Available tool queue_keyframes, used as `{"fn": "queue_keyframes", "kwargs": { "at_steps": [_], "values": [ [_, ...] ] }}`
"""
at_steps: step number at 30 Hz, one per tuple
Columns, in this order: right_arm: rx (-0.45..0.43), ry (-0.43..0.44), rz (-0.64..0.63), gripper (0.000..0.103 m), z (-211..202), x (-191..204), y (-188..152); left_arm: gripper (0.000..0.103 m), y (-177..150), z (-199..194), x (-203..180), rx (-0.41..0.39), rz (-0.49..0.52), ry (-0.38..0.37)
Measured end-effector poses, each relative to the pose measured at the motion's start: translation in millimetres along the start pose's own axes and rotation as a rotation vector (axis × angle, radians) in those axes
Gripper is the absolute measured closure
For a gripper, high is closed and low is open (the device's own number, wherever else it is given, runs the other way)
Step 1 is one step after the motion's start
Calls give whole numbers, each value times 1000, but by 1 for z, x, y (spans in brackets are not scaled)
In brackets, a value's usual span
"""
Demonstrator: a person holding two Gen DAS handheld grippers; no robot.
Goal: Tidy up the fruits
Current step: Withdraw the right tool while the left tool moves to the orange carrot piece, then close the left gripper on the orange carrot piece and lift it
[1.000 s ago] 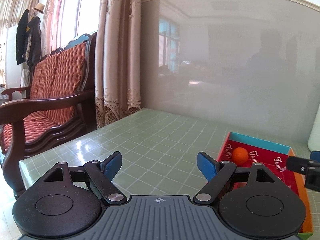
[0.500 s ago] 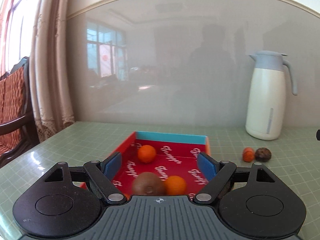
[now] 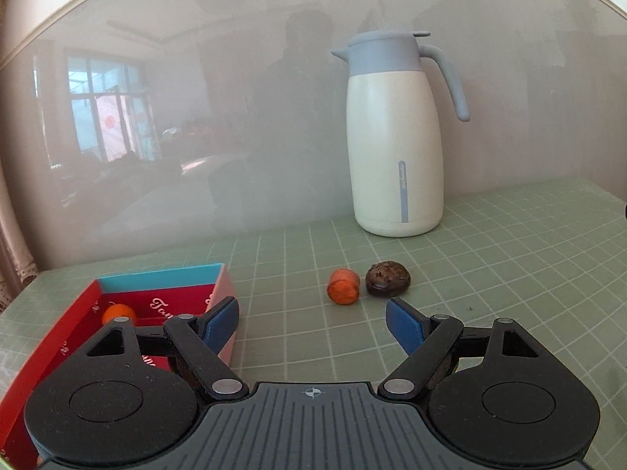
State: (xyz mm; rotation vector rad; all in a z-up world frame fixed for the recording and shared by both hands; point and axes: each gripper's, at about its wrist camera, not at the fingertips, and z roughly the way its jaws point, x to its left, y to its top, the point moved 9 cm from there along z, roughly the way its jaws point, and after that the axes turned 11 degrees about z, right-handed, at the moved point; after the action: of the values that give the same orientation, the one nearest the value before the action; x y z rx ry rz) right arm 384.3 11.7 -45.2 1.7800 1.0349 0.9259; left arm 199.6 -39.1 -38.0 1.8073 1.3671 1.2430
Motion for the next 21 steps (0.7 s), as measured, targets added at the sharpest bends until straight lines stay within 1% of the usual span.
{"fn": "queue_keyframes", "kwargs": {
  "at_steps": [6,14,16,17,18,21],
  "values": [
    [-4,17,-14,21,-1,6,1,21,2,30,-6,45,2,-19],
    [-1,50,-12,21,-2,15,2,22,15,64,-12,66,9,-27],
    [-3,53,-16,21,-2,16,3,26,17,73,-13,76,2,-32],
    [-3,54,-18,21,-2,17,2,31,17,77,-13,83,-1,-39],
    [-4,56,-19,21,-2,16,3,34,17,81,-13,93,-10,-45],
    [-5,56,-22,21,-2,15,3,34,13,91,-13,112,-23,-44]
  ]
}}
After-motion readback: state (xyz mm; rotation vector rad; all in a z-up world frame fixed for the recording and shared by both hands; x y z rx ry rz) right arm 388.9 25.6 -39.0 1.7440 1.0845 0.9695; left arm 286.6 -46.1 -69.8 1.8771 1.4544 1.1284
